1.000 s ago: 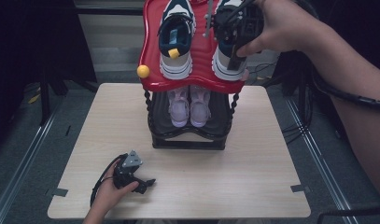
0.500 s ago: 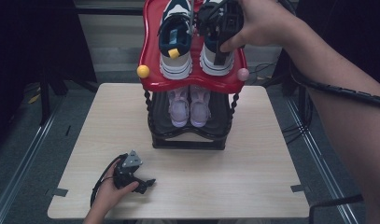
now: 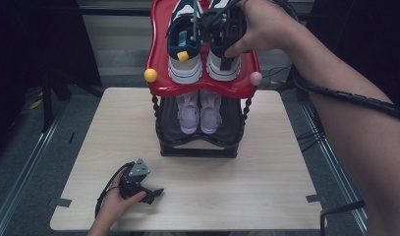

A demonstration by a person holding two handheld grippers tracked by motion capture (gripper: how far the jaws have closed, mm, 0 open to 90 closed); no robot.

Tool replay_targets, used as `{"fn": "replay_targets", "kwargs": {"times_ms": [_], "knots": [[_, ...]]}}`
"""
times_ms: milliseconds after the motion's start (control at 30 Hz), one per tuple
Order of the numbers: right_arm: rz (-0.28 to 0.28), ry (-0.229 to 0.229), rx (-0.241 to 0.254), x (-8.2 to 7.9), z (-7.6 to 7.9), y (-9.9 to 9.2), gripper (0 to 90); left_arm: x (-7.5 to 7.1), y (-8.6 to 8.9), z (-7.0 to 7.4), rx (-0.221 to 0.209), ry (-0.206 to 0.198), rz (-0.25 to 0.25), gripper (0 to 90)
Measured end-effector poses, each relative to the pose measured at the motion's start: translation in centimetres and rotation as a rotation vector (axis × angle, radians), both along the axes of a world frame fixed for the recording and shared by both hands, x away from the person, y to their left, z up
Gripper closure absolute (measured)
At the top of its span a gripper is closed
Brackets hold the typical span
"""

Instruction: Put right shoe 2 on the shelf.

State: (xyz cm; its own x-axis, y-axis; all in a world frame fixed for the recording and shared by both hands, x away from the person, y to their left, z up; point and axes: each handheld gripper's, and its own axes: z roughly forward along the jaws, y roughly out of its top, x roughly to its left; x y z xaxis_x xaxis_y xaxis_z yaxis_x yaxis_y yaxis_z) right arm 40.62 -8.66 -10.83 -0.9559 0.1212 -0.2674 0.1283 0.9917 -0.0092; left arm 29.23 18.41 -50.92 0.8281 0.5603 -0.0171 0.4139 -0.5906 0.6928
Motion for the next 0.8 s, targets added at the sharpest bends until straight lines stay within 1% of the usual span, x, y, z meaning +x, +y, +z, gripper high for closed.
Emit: {"fn": "replay_targets", "kwargs": {"times_ms": [100,200,267,333,367,633,800], "knots": [[-0.003,0.006,0.000,0.17,-0.17,0.02,74.5,0.00,0.00,0.00,0.000,0.000,0.000,0.0],[-0.009,0.002,0.004,0.34,-0.36,-0.04,74.3,0.00,0.00,0.00,-0.001,0.001,0.000,0.0],[-0.009,0.010,-0.006,0.35,-0.49,0.04,74.2,0.00,0.00,0.00,0.000,0.000,0.000,0.0],[-0.012,0.008,-0.002,0.37,-0.56,0.08,74.1,0.01,0.00,0.00,0.000,0.000,-0.002,0.0],[-0.006,0.007,-0.008,0.39,-0.49,0.09,74.0,0.00,0.00,0.00,0.001,-0.001,0.000,0.0],[-0.011,0.017,0.012,0.45,-0.56,0.02,73.9,0.00,0.00,0.00,0.000,0.000,-0.001,0.0],[-0.009,0.013,0.018,0.38,-0.56,0.06,73.8,0.00,0.00,0.00,0.000,0.001,0.000,0.0]]}}
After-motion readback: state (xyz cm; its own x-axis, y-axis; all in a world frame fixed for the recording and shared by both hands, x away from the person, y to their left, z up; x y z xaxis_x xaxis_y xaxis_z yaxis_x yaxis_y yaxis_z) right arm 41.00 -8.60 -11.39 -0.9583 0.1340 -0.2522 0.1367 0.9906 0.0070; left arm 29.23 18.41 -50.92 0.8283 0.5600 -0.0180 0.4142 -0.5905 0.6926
